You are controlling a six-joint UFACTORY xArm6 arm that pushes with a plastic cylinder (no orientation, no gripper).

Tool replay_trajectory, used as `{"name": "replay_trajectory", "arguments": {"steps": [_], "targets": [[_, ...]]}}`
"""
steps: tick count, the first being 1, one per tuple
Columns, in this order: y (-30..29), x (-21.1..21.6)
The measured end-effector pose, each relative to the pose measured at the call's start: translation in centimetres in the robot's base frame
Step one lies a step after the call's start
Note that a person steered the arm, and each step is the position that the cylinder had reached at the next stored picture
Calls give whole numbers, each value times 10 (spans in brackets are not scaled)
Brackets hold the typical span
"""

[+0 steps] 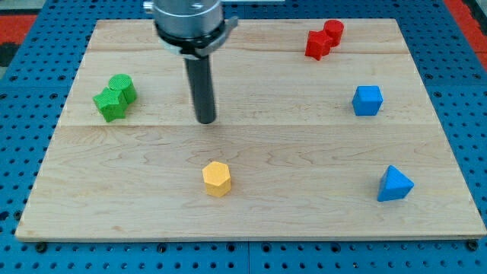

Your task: Move the blue cube to the center of the board

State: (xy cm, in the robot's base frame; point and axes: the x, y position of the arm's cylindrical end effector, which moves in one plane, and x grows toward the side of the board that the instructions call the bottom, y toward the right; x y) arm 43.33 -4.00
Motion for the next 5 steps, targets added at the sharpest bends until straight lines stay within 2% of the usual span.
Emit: {"name": "replay_trajectory", "arguments": {"steps": [2,3,5], "targets": [[182,18],[255,18],[279,18]]}}
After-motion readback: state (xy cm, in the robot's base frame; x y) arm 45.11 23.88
